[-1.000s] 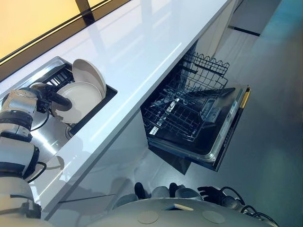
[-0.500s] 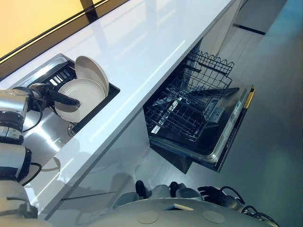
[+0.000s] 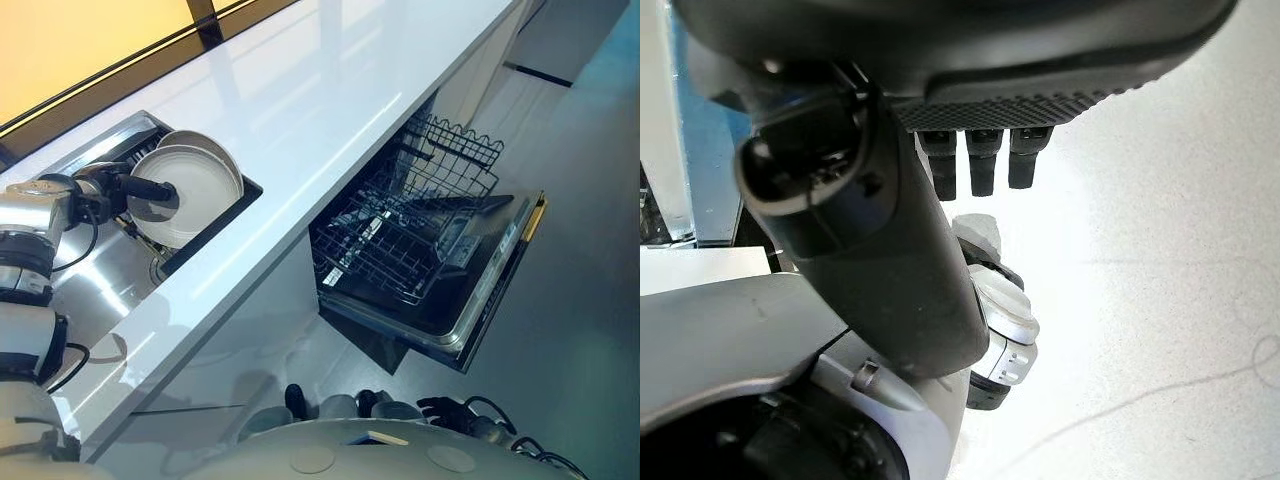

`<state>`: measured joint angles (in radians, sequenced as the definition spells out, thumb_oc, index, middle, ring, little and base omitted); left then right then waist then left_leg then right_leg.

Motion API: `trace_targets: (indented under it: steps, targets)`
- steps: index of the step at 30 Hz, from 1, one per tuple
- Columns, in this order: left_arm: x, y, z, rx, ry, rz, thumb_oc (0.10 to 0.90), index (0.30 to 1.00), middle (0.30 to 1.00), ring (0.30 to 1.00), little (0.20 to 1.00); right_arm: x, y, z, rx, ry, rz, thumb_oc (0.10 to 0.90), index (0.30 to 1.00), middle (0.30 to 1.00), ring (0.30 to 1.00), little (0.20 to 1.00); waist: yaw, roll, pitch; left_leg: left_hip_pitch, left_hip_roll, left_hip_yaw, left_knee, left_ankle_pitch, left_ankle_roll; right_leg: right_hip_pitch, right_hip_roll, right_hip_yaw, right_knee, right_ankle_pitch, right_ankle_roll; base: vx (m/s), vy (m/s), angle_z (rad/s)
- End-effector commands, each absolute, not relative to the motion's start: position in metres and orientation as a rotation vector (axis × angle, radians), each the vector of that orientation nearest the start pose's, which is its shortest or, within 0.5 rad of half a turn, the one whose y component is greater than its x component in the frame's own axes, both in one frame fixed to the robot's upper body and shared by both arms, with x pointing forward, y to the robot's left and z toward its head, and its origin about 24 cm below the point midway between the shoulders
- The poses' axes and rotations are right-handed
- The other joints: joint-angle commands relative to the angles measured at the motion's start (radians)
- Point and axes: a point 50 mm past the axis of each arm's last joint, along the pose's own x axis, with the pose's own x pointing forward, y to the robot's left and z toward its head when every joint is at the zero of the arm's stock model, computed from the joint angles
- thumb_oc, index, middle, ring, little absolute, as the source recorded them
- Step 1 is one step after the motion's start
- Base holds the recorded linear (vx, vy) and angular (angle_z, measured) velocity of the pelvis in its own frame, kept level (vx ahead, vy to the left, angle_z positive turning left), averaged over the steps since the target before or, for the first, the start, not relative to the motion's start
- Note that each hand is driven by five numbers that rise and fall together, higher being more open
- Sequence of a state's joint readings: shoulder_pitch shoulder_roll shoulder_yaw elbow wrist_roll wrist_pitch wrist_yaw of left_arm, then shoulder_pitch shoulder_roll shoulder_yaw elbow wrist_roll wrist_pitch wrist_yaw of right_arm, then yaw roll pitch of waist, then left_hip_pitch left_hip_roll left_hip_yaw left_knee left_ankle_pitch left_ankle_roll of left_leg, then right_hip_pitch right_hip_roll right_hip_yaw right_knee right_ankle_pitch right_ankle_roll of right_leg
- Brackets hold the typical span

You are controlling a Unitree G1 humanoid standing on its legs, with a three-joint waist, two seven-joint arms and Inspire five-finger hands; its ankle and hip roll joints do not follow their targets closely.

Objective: Pick up plates and place into dishwasher.

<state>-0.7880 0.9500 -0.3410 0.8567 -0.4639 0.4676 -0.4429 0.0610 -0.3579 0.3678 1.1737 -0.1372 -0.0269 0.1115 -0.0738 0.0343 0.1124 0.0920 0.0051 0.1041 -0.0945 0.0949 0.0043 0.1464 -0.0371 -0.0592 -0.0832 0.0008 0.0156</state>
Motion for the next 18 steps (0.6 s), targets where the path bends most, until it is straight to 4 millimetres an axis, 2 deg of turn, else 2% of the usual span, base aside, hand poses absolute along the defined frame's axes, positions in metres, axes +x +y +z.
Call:
trace_targets:
  steps: [1, 4, 9, 13, 18]
  targets:
    - [0.358, 0.324, 0.202, 0.322, 0.236, -0.063, 0.100, 0.300, 0.300, 0.300, 0.200, 0.093, -0.247, -0.154, -0.512, 1.204, 0.254, 0.800, 0.900, 0.900, 0.900, 0.900, 0.005, 0.024, -0.025, 0.034, -0.061, -0.011, 0.007, -0.101, 0.019, -0.046, -0.007, -0.035, 0.050, 0.016, 0.070, -0.01, -0.058, 0.24]
    - [0.353, 0.329, 0.208, 0.360, 0.182, -0.025, 0.100, 0.300, 0.300, 0.300, 0.200, 0.089, -0.244, -0.156, -0.512, 1.213, 0.270, 0.800, 0.900, 0.900, 0.900, 0.900, 0.013, 0.020, -0.033, 0.031, -0.058, -0.012, 0.007, -0.097, 0.016, -0.048, -0.004, -0.040, 0.050, 0.017, 0.067, -0.03, -0.060, 0.12]
    - [0.348, 0.339, 0.231, 0.465, 0.040, 0.109, 0.100, 0.300, 0.300, 0.300, 0.200, 0.088, -0.245, -0.155, -0.537, 1.205, 0.304, 0.800, 0.900, 0.900, 0.900, 0.900, 0.009, 0.020, -0.044, 0.032, -0.052, -0.003, 0.007, -0.095, 0.007, -0.042, 0.009, -0.036, 0.042, 0.015, 0.059, 0.00, -0.027, 0.01]
    - [0.346, 0.344, 0.267, 0.609, -0.062, 0.212, 0.100, 0.300, 0.300, 0.300, 0.200, 0.090, -0.246, -0.155, -0.541, 1.208, 0.312, 0.800, 0.900, 0.900, 0.900, 0.900, 0.007, 0.023, -0.056, 0.040, -0.050, 0.003, 0.007, -0.099, 0.008, -0.029, 0.015, -0.032, 0.038, 0.007, 0.052, 0.01, -0.027, -0.01]
    - [0.336, 0.341, 0.323, 0.896, -0.259, 0.365, 0.100, 0.300, 0.300, 0.300, 0.200, 0.086, -0.247, -0.155, -0.544, 1.219, 0.317, 0.800, 0.900, 0.900, 0.900, 0.900, 0.000, 0.024, -0.069, 0.049, -0.047, 0.006, 0.007, -0.106, 0.006, -0.018, 0.020, -0.026, 0.032, 0.005, 0.051, 0.01, -0.019, -0.01]
